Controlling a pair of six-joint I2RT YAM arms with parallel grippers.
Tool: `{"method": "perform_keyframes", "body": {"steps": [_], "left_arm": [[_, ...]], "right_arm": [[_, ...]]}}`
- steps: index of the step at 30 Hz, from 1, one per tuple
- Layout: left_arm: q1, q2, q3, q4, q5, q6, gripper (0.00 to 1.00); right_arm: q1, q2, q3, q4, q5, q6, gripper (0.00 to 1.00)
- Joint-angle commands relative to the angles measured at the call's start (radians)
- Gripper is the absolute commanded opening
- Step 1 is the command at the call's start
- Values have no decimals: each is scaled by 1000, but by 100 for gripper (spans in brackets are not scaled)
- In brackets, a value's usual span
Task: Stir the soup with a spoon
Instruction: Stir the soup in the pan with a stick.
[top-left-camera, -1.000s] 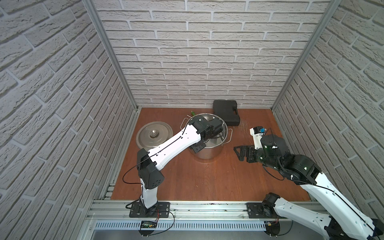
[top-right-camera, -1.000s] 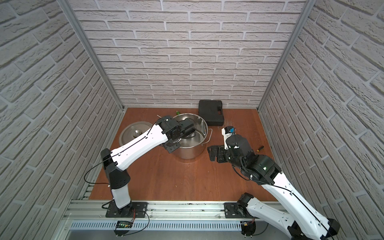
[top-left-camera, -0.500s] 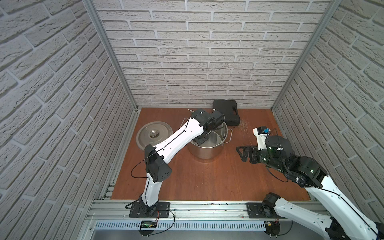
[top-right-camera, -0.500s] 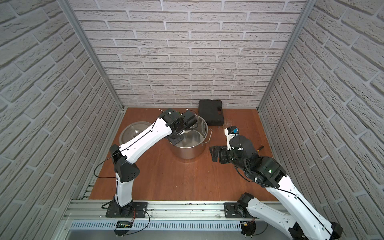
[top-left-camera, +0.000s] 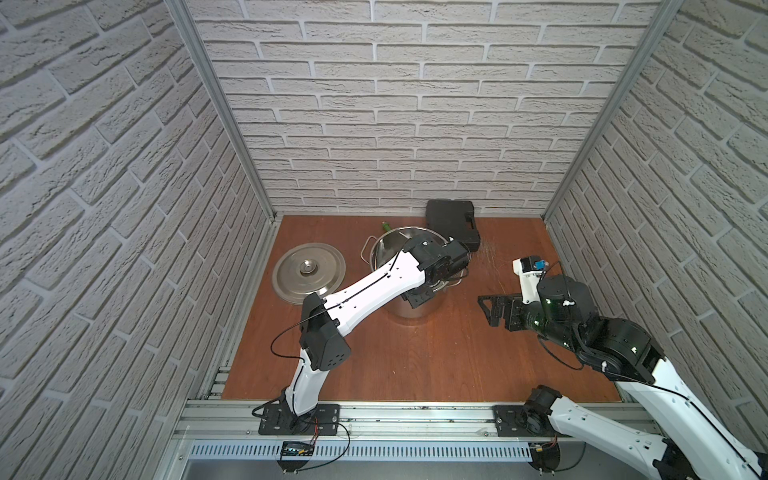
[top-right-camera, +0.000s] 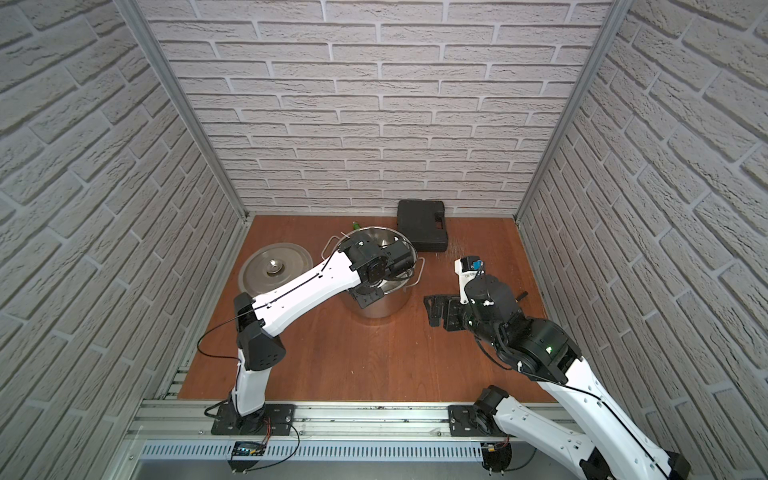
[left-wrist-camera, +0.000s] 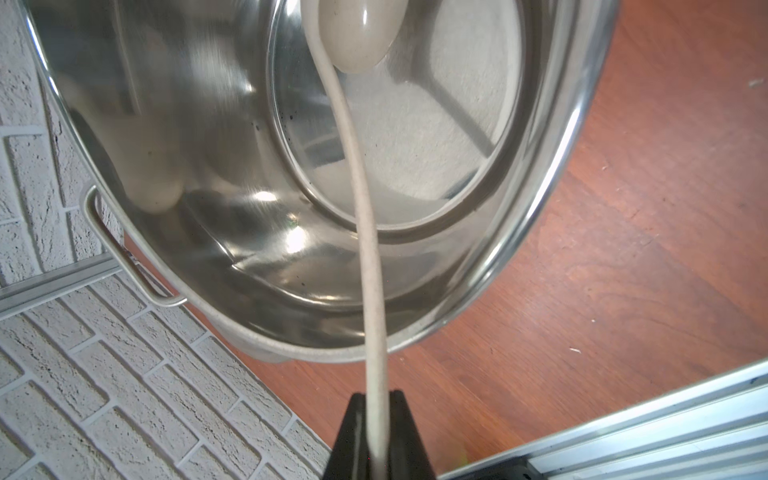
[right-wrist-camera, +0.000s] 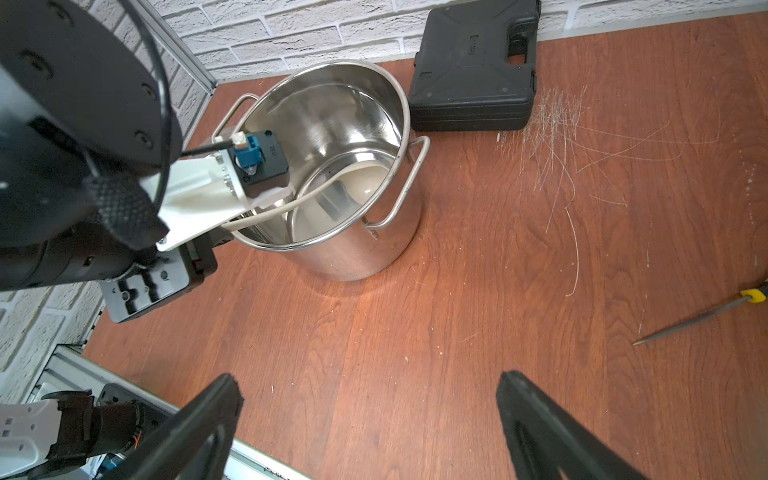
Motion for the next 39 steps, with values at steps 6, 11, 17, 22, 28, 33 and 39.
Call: {"method": "perform_keyframes", "body": {"steps": [6, 11, 17, 22, 28, 33, 39], "left_arm": [[23, -160, -131, -85, -70, -70, 0], [101, -169, -130, -111, -110, -47, 0], [162, -135, -78, -82, -122, 10, 0], [145, -85, 11, -31, -81, 22, 0], [84, 13, 117, -13, -47, 33, 0], [35, 50, 148, 12, 1, 34, 0], [-2, 33, 111, -9, 25, 23, 0]], "right_arm": [[-3, 13, -23, 87, -24, 10, 99], [-3, 28, -11, 90, -35, 4, 99], [-3, 30, 15, 78, -23, -2, 99], [-3, 30, 34, 56, -11, -6, 99], [-3, 12, 36, 36, 3, 4, 99], [-3, -9, 33, 18, 18, 14, 99], [-3, -22, 26, 12, 20, 27, 99]]}}
